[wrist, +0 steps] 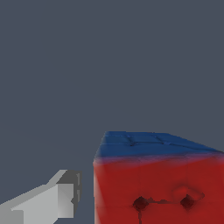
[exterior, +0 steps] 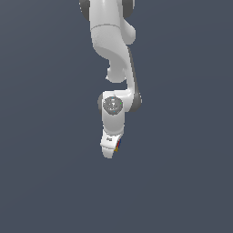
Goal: Pick up the object and move it to a goal position.
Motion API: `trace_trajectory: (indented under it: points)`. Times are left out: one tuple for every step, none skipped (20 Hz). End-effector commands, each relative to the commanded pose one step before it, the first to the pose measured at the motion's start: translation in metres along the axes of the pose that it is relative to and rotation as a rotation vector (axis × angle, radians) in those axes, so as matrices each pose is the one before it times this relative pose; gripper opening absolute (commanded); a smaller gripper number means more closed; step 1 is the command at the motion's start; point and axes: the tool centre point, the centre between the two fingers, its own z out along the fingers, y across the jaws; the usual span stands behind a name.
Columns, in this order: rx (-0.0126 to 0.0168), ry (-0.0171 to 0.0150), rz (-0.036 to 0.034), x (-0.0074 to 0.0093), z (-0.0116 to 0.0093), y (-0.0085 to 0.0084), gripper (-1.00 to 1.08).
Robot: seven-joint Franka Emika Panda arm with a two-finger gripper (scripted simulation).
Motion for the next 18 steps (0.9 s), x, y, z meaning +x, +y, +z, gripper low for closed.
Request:
trace_trajectory:
  points:
    - [-0.00178, 0.00034, -0.00021, 0.00031, 0.00180, 0.00111, 1.00]
    - [0.00000, 0.00000, 0.00000, 0.00000, 0.00000, 0.00000, -1.00]
    - [0.00000, 0.00000, 0.00000, 0.00000, 0.00000, 0.00000, -1.00]
    - [0.00000, 0.00000, 0.00000, 0.00000, 0.00000, 0.00000, -1.00]
    - [0.00000, 0.00000, 0.00000, 0.00000, 0.00000, 0.00000, -1.00]
    - [0.00000, 0.00000, 0.00000, 0.00000, 0.00000, 0.00000, -1.00]
    - [0.00000, 0.00000, 0.00000, 0.00000, 0.00000, 0.00000, -1.00]
    - [0.00000, 0.00000, 0.00000, 0.00000, 0.00000, 0.00000, -1.00]
    - [0.00000, 0.00000, 0.00000, 0.00000, 0.00000, 0.00000, -1.00]
    - [0.00000, 0.00000, 0.00000, 0.00000, 0.00000, 0.00000, -1.00]
    - [0.00000, 0.00000, 0.00000, 0.00000, 0.00000, 0.00000, -1.00]
    - [-0.00061, -0.00009, 0.00031, -0.00027, -0.00054, 0.00021, -1.00]
    - [0.00000, 0.00000, 0.00000, 0.00007, -0.00006, 0.00015, -1.00]
    - [0.00000, 0.00000, 0.00000, 0.00020, -0.00017, 0.00045, -1.00]
    - [0.00000, 0.00000, 0.00000, 0.00033, -0.00028, 0.00075, -1.00]
    - [0.00000, 0.00000, 0.00000, 0.00045, -0.00039, 0.00104, -1.00]
    - [0.00000, 0.00000, 0.00000, 0.00058, -0.00049, 0.00134, -1.00]
    - [0.00000, 0.00000, 0.00000, 0.00071, -0.00060, 0.00162, -1.00]
